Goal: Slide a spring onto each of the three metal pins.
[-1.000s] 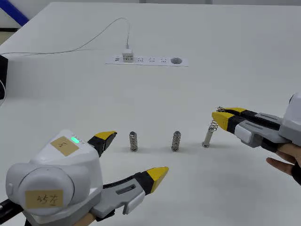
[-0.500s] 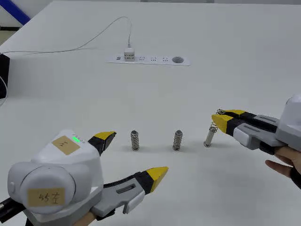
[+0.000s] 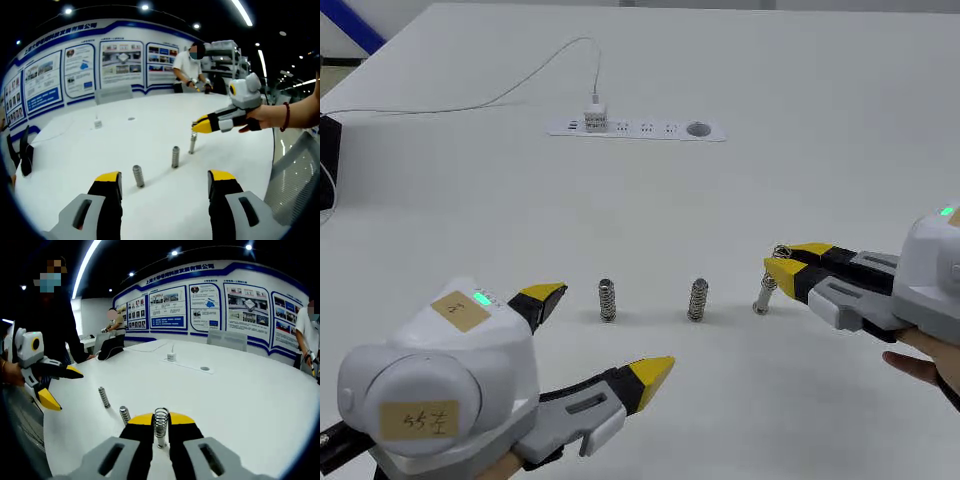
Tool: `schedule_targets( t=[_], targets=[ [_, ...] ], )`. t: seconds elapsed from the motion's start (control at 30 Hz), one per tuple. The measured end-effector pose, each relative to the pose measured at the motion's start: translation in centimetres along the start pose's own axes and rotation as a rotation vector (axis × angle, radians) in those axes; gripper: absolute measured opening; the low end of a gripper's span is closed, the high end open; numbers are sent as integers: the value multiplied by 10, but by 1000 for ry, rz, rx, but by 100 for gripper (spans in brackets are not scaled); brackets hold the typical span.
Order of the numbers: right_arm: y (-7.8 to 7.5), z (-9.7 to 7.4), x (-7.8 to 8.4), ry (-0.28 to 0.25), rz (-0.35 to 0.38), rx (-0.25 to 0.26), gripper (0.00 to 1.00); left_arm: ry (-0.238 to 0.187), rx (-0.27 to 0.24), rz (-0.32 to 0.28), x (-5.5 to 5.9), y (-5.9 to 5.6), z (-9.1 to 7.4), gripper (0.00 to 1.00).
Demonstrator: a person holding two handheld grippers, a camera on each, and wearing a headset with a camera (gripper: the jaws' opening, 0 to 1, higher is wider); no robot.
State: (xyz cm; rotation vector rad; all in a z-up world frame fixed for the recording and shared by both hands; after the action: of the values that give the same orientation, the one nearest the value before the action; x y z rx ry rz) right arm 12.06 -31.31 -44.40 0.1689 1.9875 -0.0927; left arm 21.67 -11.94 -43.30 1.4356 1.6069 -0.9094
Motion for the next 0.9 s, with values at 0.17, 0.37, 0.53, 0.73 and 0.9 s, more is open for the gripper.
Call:
schedule_targets(
  t=[0.17,0.37,0.53,0.73,0.9],
  targets=[
    [0,2,3,10,-1,2,12,1,0,-2,0,0,0,71],
    [2,4,9,29,-4,3,12,4,0,-4,1,1,-1,70],
    [2,7,13,46,-6,1,12,5,-1,-4,1,1,-1,69],
    [3,10,18,64,-9,2,12,10,-7,-5,3,3,-2,69],
    [4,11,24,75,-3,-1,12,12,-10,-8,4,4,-3,69]
  ],
)
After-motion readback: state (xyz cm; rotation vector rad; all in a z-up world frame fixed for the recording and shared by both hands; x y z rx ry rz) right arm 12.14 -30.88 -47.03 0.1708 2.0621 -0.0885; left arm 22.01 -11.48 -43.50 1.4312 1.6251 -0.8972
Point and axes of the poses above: the centre of the closed fingertips' face, and the gripper's own axes: z roughly forward along the fingers, y roughly to its left, x roughly out of its underside, the point moved 5 cm from there along -z, roughly backward along the fingers, and after that the axes turned 3 degrees about y, right-handed, at the moved point
